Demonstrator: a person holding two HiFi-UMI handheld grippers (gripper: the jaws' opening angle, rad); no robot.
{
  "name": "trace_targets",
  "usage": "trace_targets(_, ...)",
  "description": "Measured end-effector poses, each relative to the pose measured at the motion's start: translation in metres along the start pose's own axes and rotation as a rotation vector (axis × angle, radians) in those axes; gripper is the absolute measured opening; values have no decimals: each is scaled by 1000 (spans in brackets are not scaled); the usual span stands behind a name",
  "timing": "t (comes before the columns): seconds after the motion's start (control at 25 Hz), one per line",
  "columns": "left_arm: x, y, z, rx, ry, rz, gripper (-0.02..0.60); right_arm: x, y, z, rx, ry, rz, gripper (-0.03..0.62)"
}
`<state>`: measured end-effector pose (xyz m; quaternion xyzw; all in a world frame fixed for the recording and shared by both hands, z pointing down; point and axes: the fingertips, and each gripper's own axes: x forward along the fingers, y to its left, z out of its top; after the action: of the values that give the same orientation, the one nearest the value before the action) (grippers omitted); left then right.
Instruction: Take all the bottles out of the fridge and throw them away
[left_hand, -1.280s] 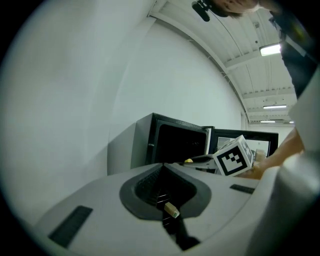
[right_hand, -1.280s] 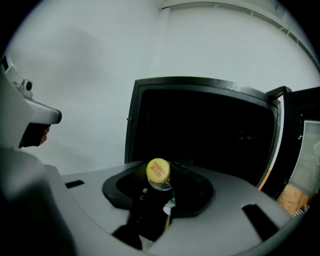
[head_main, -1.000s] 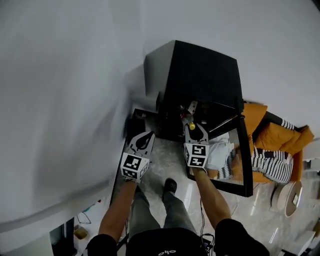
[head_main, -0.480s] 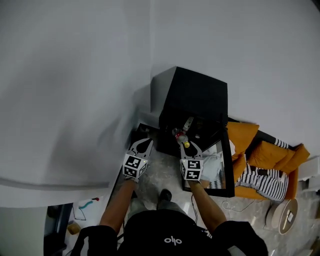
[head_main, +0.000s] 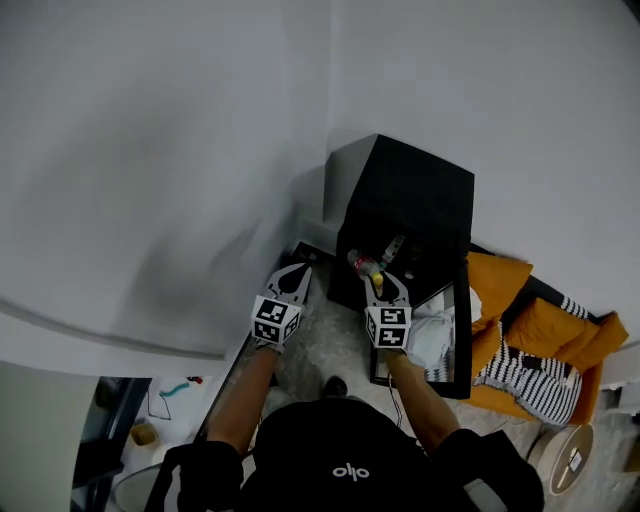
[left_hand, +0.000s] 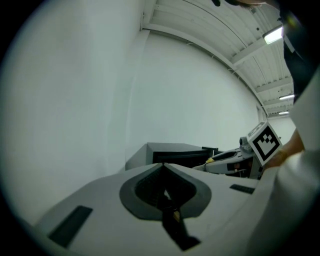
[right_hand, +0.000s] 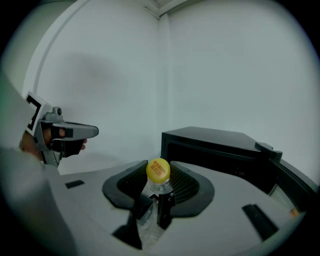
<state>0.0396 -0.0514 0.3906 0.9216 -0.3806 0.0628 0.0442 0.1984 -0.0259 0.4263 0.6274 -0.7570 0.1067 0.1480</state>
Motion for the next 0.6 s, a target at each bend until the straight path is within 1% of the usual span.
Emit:
trace_targets(0.44, -64, 45, -1, -4, 8, 210, 0, 34, 78, 19, -63, -9, 230, 144)
trace_targets(0.6, -85, 57, -6, -10, 15, 267, 0, 44, 105, 21, -87, -5, 300, 144)
